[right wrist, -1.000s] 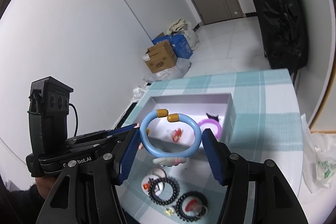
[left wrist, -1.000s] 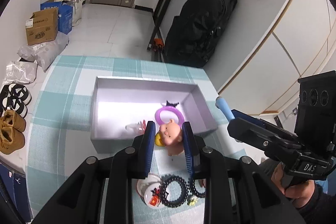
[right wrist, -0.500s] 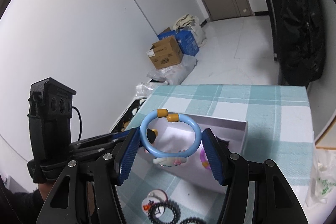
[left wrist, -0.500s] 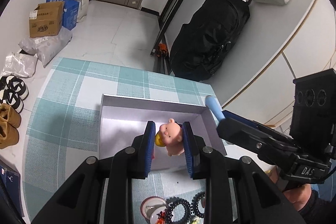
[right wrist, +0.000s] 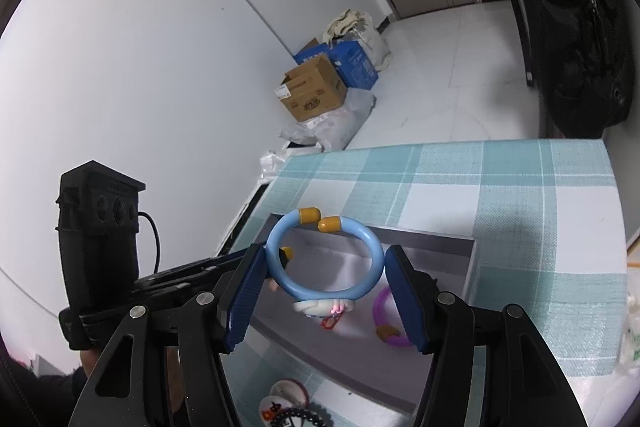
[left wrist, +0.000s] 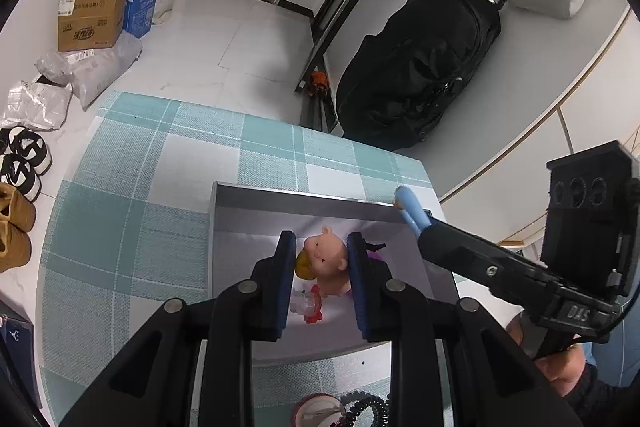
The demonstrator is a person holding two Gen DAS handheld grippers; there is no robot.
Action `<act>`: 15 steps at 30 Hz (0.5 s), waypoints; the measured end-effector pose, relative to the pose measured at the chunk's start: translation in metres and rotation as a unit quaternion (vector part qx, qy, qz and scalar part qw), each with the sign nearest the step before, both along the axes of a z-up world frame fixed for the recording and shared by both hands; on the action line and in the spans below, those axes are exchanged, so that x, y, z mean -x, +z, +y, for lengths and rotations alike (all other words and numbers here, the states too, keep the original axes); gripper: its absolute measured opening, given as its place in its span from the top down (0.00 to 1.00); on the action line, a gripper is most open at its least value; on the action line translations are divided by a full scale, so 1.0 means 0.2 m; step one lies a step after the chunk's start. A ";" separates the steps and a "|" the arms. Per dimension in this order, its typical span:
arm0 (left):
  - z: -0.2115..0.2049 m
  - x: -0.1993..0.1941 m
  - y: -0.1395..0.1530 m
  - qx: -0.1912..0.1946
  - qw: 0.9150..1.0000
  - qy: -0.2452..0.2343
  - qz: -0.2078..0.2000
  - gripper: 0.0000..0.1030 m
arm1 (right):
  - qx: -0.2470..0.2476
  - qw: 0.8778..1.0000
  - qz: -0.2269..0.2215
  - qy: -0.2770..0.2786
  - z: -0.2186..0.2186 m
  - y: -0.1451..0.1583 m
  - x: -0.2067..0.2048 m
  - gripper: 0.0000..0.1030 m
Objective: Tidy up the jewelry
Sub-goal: 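Carry the bangle and pig figure over the box with both grippers, then open both grippers to drop the bangle and pig into the box, withdraw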
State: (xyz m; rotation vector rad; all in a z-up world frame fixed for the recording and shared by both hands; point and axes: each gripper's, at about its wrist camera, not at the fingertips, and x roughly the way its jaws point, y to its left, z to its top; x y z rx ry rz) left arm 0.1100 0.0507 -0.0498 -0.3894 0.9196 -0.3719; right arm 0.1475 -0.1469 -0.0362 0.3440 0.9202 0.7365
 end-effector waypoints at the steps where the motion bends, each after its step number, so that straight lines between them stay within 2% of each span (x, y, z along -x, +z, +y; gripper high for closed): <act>1: 0.00 0.00 0.00 -0.001 1.000 -0.001 0.000 0.80 | 0.001 1.000 0.003 0.000 0.00 -0.01 -0.01 0.41; 9: -0.01 -0.03 -0.04 0.002 1.000 -0.005 0.016 0.80 | 0.007 1.000 0.024 0.010 0.03 -0.07 -0.04 0.41; 15: 0.00 -0.05 -0.05 0.014 1.000 -0.007 0.021 0.79 | 0.006 1.000 0.019 0.014 0.04 -0.07 -0.02 0.40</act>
